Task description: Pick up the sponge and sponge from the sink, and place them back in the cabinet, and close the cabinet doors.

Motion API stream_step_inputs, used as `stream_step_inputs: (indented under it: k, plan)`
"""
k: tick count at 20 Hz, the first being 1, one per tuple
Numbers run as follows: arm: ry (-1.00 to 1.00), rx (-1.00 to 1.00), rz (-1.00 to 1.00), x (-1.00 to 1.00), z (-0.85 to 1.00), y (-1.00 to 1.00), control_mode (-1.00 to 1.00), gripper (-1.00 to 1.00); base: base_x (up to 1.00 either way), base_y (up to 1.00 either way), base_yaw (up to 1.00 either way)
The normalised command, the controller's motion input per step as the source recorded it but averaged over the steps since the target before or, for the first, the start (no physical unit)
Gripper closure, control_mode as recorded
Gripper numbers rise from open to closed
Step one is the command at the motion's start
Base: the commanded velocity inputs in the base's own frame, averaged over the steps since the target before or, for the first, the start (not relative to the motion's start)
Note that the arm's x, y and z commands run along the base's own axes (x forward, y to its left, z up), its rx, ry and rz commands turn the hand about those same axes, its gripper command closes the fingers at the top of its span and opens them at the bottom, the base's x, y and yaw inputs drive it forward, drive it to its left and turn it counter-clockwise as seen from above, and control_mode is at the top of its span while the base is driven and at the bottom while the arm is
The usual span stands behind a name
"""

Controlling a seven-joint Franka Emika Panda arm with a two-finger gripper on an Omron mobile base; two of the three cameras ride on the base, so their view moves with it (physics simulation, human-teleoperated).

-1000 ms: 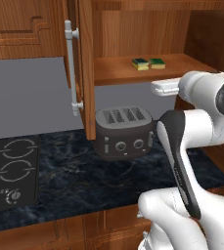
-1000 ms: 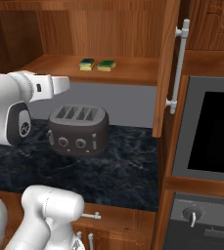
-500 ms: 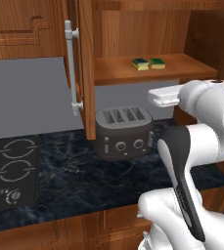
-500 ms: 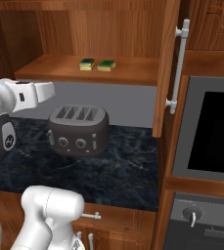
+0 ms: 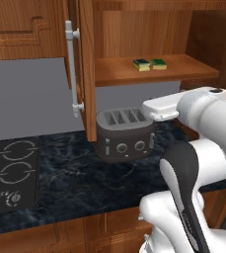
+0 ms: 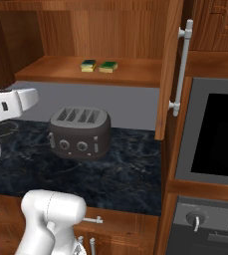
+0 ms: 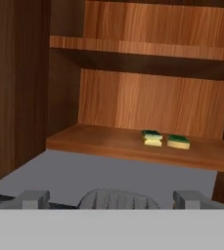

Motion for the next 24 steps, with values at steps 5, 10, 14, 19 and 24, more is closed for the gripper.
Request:
stream_step_inputs:
  k: [5, 10, 14, 19, 24]
  plan:
    - [-0.03, 0.00, 0.02, -0.39, 0.00, 0.48, -1.00, -1.00, 0.00, 0.00, 0.00]
    - [-0.01, 0.00, 0.00, -0.49, 0.02, 0.36, -1.00, -1.00, 0.00, 0.00, 0.00]
    - [0.00, 0.00, 0.00, -0.41, 0.04, 0.28, -1.00, -1.00, 0.00, 0.00, 0.00]
    - [0.00, 0.00, 0.00, -0.38, 0.10, 0.32, -1.00, -1.00, 0.00, 0.00, 0.00]
    - [0.00, 0.00, 0.00, -0.37, 0.06, 0.29, -1.00, -1.00, 0.00, 0.00, 0.00]
